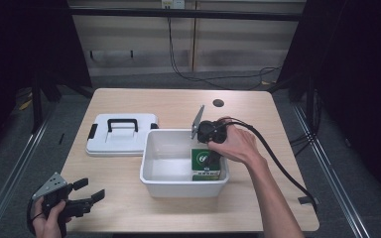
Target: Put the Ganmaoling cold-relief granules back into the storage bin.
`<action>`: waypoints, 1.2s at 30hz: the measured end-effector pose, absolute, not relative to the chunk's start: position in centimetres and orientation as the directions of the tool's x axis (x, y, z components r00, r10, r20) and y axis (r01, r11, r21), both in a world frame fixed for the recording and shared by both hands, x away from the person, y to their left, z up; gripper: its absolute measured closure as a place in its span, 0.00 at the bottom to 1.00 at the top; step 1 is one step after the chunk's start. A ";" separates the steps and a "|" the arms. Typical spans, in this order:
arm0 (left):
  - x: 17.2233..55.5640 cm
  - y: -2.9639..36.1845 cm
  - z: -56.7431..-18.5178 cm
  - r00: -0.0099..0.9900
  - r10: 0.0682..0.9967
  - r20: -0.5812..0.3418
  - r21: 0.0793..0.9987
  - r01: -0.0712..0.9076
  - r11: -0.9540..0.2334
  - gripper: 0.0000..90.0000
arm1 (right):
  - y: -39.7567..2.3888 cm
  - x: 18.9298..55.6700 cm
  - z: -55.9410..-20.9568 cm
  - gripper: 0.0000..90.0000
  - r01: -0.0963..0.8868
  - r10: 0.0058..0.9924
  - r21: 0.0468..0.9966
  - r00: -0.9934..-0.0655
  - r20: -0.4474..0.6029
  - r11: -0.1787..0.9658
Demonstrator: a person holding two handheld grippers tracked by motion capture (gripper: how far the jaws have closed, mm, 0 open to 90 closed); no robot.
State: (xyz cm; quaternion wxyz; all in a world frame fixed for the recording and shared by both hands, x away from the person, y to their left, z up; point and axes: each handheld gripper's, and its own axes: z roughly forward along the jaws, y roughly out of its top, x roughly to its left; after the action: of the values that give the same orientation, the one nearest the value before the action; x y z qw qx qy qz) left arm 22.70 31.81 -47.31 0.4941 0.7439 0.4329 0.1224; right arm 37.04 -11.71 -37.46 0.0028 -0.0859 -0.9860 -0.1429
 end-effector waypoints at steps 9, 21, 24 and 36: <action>22.7 31.5 -47.2 0.612 0.757 -0.231 0.842 0.515 -0.159 0.18 | -13.0 35.7 -36.0 0.15 0.180 0.204 0.403 -0.979 -0.017 0.898; 22.7 31.8 -47.3 0.597 0.766 -0.239 0.842 0.520 -0.143 0.18 | -15.9 33.9 -33.8 0.15 0.219 0.332 0.581 -0.938 -0.095 0.784; 22.7 31.9 -47.3 0.590 0.770 -0.243 0.843 0.521 -0.133 0.18 | -17.2 33.4 -33.8 0.15 0.233 0.372 0.618 -0.922 -0.105 0.751; 22.7 31.6 -47.3 0.596 0.767 -0.237 0.836 0.527 -0.151 0.18 | -22.8 30.8 -34.8 0.14 0.312 0.536 0.739 -0.841 -0.077 0.597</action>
State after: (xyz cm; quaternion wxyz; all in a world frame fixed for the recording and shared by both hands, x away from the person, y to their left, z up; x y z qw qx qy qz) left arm 22.71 31.59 -47.34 0.4876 0.7484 0.4324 0.1233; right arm 30.81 -22.77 -34.82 -0.1473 -0.2406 -0.8814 -0.3790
